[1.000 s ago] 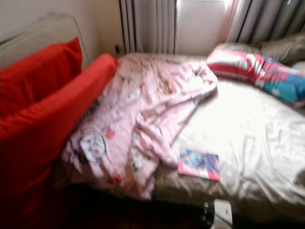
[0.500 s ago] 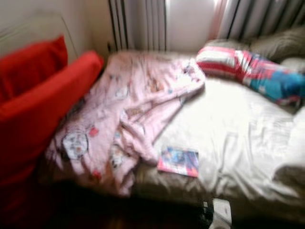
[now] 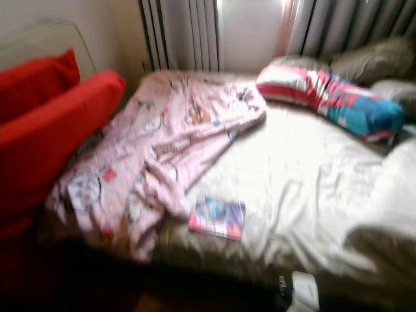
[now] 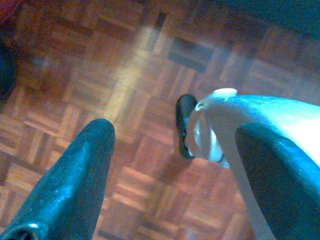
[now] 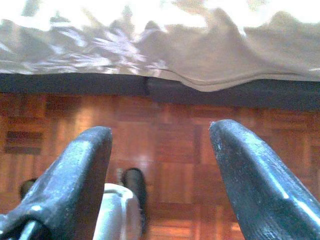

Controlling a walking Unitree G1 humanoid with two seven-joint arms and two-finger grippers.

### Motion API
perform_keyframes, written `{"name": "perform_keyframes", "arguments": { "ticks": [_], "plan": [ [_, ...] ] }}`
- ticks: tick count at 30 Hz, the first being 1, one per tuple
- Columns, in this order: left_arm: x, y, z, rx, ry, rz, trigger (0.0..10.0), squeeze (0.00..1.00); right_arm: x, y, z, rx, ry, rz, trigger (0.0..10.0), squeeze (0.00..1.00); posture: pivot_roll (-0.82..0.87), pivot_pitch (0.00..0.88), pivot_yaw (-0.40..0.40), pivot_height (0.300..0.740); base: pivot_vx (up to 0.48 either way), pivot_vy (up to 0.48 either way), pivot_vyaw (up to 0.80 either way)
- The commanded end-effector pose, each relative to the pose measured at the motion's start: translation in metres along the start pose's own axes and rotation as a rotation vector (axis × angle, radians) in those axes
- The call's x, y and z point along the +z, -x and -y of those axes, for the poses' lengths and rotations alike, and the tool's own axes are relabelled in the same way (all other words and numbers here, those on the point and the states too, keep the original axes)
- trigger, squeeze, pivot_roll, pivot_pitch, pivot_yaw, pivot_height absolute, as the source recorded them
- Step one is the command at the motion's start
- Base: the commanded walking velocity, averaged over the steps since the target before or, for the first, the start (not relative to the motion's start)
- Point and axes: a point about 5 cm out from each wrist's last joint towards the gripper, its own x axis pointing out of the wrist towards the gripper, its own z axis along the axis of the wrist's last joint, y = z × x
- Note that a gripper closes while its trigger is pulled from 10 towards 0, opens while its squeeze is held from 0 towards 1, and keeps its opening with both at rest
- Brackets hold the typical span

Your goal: Clean up the room

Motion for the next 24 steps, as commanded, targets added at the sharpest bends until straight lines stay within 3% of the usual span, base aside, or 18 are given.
{"name": "perform_keyframes", "arguments": {
  "ticks": [1,24],
  "plan": [
    [-0.0038,0.0016,-0.0061,0.012,-0.02,-0.02,10.0,0.0,0.0026,-0.0012,-0.005,0.009,-0.019,0.013,10.0,0.0,-0.06,0.0,0.021,0.74,0.0,-0.285,0.0],
    [-0.0012,0.0009,-0.0055,0.008,-0.012,-0.01,10.0,0.0,0.0065,-0.0017,-0.0042,0.005,-0.02,0.024,10.0,0.0,-0.06,0.0,0.016,0.74,0.0,-0.282,0.0]
  ]
}}
